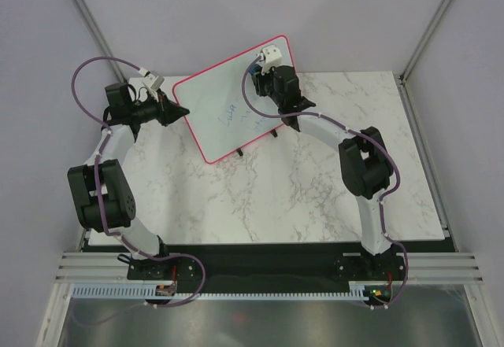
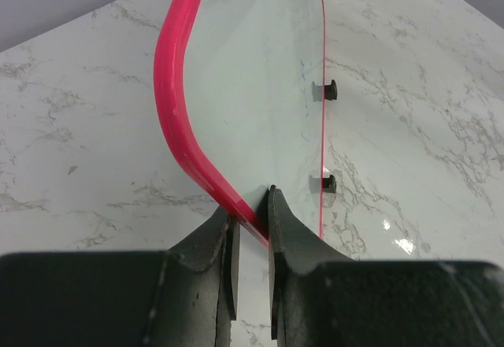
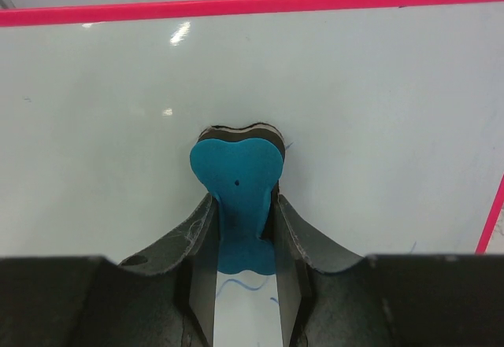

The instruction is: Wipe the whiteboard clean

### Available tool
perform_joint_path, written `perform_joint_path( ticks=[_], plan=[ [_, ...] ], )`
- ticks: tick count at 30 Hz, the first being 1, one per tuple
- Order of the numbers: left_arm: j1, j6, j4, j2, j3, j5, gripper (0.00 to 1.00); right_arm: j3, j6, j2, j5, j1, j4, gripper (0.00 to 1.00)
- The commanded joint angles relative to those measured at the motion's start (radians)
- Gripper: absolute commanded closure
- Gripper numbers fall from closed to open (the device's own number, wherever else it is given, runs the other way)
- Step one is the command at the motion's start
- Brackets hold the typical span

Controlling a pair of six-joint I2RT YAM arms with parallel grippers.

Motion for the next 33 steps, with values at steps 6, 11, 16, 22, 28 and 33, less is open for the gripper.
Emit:
perform_joint_path(
  ticks=[6, 11, 16, 22, 28, 33],
  plan=[
    [-0.008, 0.201, 0.027, -0.008, 0.026, -0.06, 0.98, 0.152, 0.116, 0.032, 0.045, -0.092, -0.12, 1.0],
    [-0.008, 0.2, 0.027, -0.008, 0.029, -0.057, 0.98, 0.169, 0.136, 0.052, -0.018, -0.081, -0.126, 1.0],
    [-0.009, 0.201, 0.002, -0.006, 0.032, -0.057, 0.98, 0.157, 0.072, 0.049, -0.071, 0.009, -0.113, 1.0],
    [-0.009, 0.201, -0.005, 0.0, 0.035, -0.066, 0.98, -0.007, 0.018, -0.009, -0.082, 0.163, -0.036, 1.0],
    [-0.009, 0.204, -0.011, -0.006, 0.038, -0.064, 0.98, -0.147, 0.0, -0.029, -0.079, 0.233, -0.01, 1.0],
    [-0.009, 0.22, -0.021, -0.006, 0.038, -0.064, 0.98, -0.245, -0.011, -0.084, 0.025, 0.197, 0.009, 1.0]
  ],
)
